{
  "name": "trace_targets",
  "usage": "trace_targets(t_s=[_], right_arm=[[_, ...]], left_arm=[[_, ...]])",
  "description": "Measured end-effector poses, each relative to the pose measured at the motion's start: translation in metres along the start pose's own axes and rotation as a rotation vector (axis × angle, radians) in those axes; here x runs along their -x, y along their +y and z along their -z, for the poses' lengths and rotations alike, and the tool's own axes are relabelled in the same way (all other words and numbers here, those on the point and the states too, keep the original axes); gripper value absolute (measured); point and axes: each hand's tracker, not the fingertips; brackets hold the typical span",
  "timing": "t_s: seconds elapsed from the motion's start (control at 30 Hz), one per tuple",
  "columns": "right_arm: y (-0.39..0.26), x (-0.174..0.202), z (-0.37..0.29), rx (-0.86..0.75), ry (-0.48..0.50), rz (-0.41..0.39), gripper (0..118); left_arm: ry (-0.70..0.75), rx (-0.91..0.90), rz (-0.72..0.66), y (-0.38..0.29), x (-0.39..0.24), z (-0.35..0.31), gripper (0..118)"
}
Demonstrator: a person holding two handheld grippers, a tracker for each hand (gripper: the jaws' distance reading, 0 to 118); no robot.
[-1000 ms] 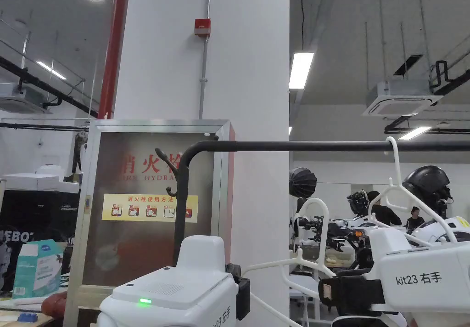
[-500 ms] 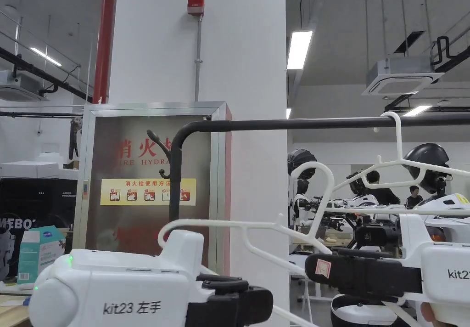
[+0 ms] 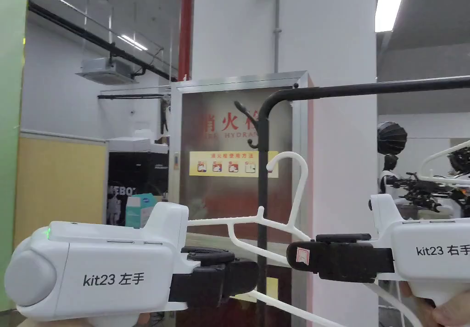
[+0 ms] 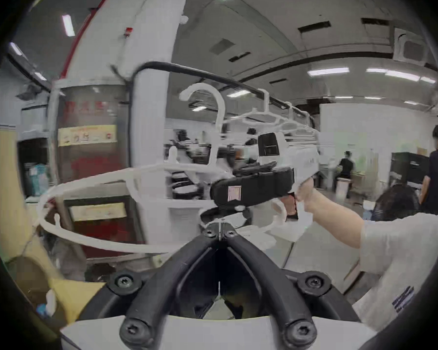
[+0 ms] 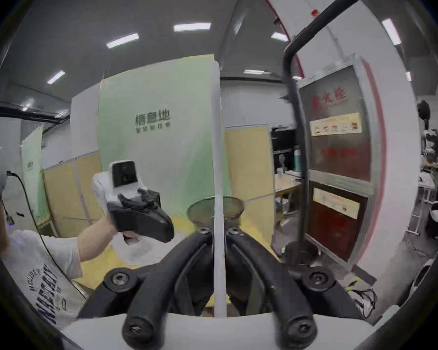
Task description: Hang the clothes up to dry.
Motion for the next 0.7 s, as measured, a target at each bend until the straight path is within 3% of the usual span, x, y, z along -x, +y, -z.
trace_targets(t_s=[0.07,0.1,0.2,0.37,0.47,0.6,0.7], right_arm=[[0.002,0.001,0.054,0.027,0.1,-0.023,4],[0.005,0.023,0.094,0.051,0.213,-0.066,4],[0.003,0.054,0.194,0.091,0.388,-0.076,4],[-0.022,0.158,0.335,0.06,0.638,-0.092,4],[-0.036,0.198,0.391,0.146,0.807,-0.017,4],[-0.046,0.239,0.418,0.166,0.827,-0.126,4],[-0.052,0.262,0.428,0.183,0.806,-0.125,4]], left_arm=[[0.111,0.007,-0.017,-0.011,0.01,-0.042,0],[0.179,0.013,-0.037,-0.018,0.014,-0.068,0],[0.424,0.014,-0.078,-0.039,0.014,-0.152,0],[0.806,0.038,-0.188,-0.072,-0.016,-0.273,0],[0.973,0.05,-0.206,-0.086,-0.039,-0.317,0],[1.137,-0.028,-0.271,-0.1,-0.058,-0.353,0],[1.178,-0.033,-0.292,-0.107,-0.062,-0.363,0]])
